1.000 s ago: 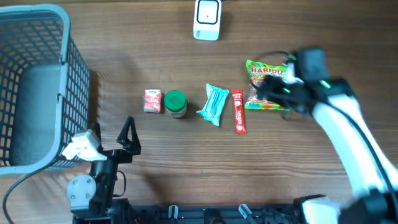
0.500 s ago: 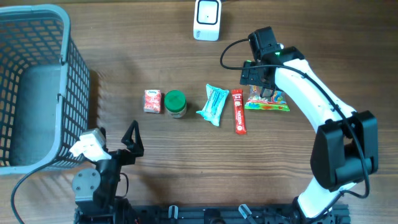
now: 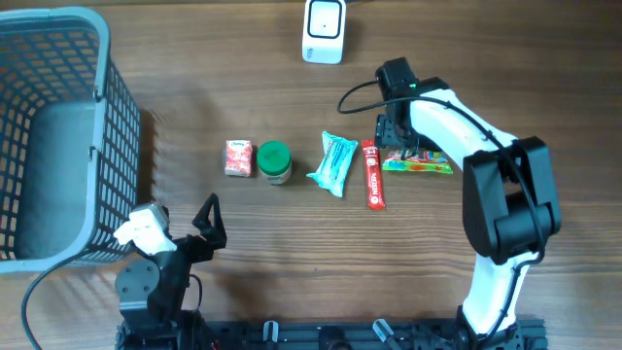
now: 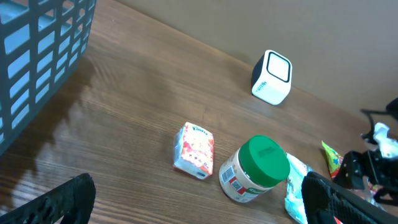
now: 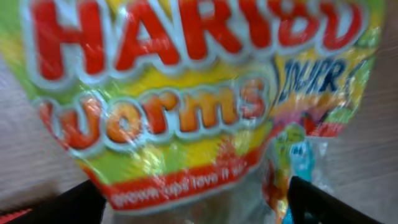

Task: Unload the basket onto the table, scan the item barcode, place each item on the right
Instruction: 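Carry Haribo bag with right gripper to scanner and hold it there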

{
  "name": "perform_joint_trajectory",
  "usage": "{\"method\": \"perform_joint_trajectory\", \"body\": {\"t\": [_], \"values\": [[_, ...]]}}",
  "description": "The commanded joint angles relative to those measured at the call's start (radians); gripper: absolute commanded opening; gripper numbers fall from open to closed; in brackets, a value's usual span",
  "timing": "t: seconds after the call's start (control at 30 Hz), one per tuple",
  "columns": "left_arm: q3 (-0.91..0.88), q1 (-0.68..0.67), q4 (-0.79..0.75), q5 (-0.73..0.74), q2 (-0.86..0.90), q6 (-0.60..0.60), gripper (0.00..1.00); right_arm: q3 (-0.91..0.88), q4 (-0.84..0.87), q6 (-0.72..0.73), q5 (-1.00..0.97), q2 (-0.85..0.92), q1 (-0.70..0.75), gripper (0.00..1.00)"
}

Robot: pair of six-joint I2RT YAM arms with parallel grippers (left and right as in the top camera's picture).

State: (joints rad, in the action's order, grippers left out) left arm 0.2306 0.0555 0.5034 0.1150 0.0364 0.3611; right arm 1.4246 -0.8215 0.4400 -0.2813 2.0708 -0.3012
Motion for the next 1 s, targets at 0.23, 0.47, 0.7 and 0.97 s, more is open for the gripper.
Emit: {"method": "perform_joint_trajectory", "body": {"t": [0.23,0.47,0.7,0.97], "values": [[-0.08,0.008,0.011,-0.037,-0.003,-0.009,1.0,0.037,-0.037,0.011,-0.025,0.039,0.002,0.17],[-0.082,0.008,0.033,-0.037,-0.003,-0.009,1.0,0.292,-0.312,0.013,0.192,0.029,0.002,0.04],[-0.082,0.008,0.033,-0.037,-0.003,-0.009,1.0,0.436,-0.558,-0.143,0.777,-0.017,0.002,0.04],[-0.082,0.008,0.034,-0.037,-0.003,-0.01,1.0,0.427,-0.725,-0.235,1.305,-0.026,-0.002,0.04]]}}
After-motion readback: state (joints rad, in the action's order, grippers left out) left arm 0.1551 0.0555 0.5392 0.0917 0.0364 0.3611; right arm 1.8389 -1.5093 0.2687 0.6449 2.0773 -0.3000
